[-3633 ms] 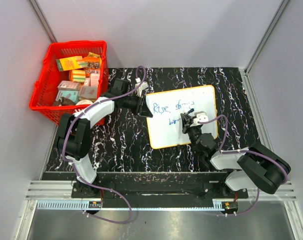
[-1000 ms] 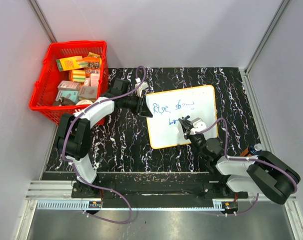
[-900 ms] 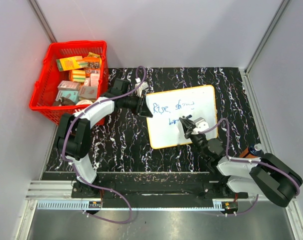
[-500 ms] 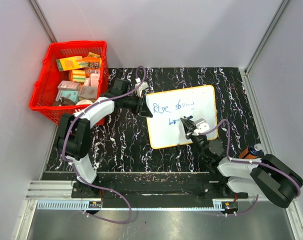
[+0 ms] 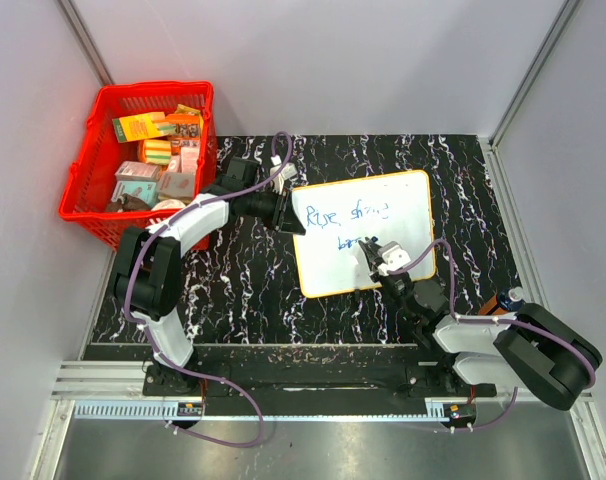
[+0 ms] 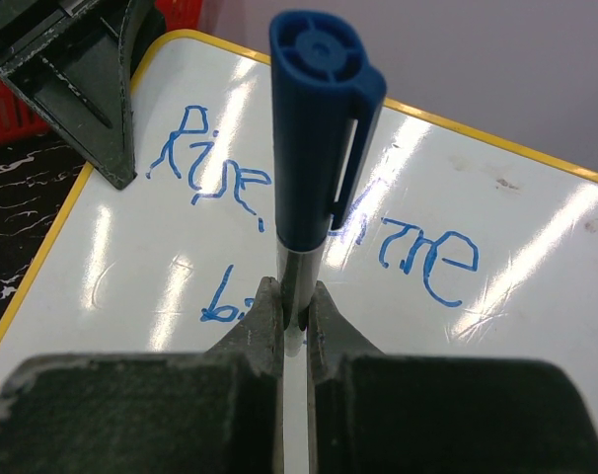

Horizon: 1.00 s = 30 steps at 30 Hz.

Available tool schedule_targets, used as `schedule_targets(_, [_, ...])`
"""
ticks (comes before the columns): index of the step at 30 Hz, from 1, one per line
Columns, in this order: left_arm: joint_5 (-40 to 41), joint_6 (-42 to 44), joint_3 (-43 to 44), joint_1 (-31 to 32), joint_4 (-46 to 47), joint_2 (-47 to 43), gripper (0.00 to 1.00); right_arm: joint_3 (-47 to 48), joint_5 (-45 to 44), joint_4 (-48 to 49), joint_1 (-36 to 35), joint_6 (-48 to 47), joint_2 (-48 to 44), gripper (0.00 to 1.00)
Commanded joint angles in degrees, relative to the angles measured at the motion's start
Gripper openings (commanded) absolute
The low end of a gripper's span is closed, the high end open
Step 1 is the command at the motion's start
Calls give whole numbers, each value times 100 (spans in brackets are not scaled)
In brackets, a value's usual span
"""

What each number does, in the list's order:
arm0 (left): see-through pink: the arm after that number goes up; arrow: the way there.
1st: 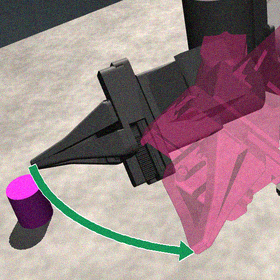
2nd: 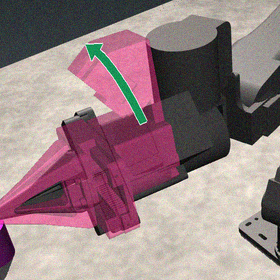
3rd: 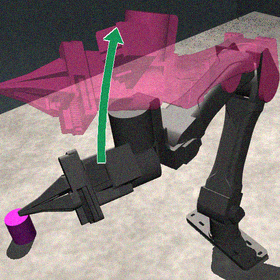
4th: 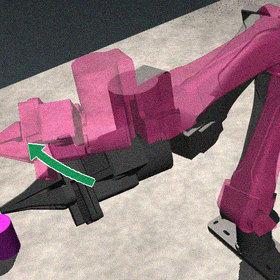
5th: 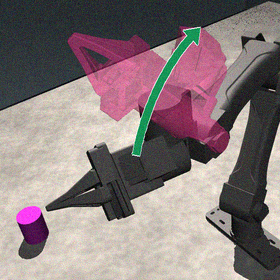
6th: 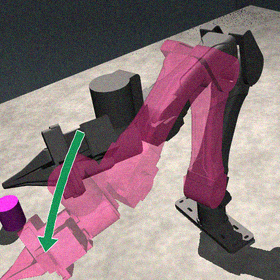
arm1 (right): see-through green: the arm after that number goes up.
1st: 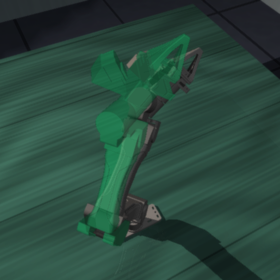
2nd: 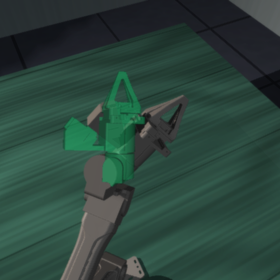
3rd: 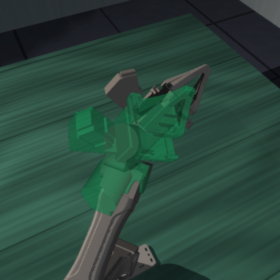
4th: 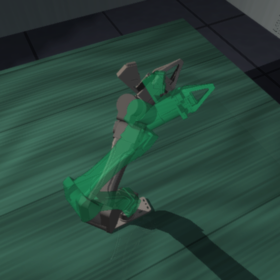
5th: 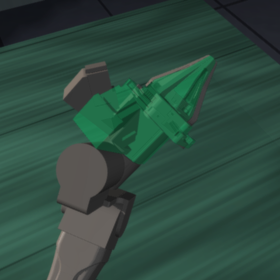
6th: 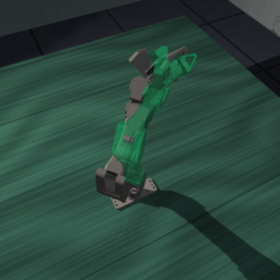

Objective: Write a sentence on the whiteboard

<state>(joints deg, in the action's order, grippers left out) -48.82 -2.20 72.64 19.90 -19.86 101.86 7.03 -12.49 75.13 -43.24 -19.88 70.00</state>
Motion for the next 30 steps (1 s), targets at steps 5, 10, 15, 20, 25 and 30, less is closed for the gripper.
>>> schedule_targets(5, [2112, 967, 540, -223, 597, -44, 0, 70, -78, 1416, -44, -130, -127, 0])
schedule_targets(10, [2517, 791, 786, -320, 632, -79, 0, 150, -104, 1408, -44, -218, -188, 0])
schedule_targets(15, [3298, 904, 708, -320, 720, -79, 0, 229, -78, 1408, -44, -280, -118, 0])
schedule_targets(20, [3318, 1142, 488, -329, 913, -193, 0, 439, 27, 1408, -35, -367, 145, 0])
schedule_targets(25, [3151, 1204, 418, -320, 966, -237, 0, 843, 229, 1408, 122, 16, 585, 0])
schedule_targets(30, [3010, 1213, 242, -311, 1036, -237, 0, 1432, 511, 744, 668, 1617, 507, 0])
